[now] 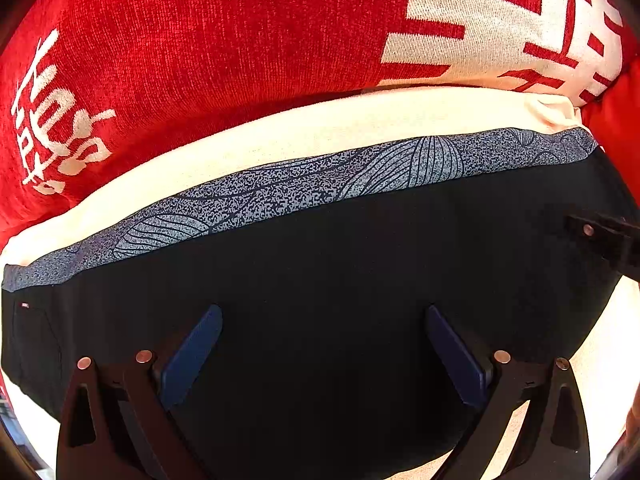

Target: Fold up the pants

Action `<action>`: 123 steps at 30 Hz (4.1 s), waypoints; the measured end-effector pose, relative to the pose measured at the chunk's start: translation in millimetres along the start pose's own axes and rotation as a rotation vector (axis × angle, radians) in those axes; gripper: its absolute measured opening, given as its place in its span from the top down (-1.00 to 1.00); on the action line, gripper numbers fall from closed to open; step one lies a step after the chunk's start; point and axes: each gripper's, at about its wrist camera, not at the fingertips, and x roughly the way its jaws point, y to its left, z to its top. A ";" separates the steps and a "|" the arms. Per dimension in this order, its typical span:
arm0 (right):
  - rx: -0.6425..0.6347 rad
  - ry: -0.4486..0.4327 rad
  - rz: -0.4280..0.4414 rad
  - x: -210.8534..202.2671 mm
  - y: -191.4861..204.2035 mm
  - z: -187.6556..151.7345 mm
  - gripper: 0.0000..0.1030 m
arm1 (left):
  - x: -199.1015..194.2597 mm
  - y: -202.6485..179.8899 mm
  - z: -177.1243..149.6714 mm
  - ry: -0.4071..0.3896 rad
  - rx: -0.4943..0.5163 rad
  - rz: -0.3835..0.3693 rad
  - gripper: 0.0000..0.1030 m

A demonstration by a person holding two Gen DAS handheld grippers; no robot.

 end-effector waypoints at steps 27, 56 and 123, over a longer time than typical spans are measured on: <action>0.154 -0.009 -0.020 14.8 -29.5 51.7 0.40 | 16.6 79.4 52.4 -0.028 -0.193 0.076 -1.00; -0.259 0.164 0.272 -14.0 312.7 -143.3 -0.09 | -46.2 361.6 -132.2 0.029 -0.264 0.306 -1.00; 0.497 -0.281 0.461 -69.0 -56.6 -76.4 0.69 | -11.5 -81.8 -0.5 -0.092 -0.019 -0.140 -0.25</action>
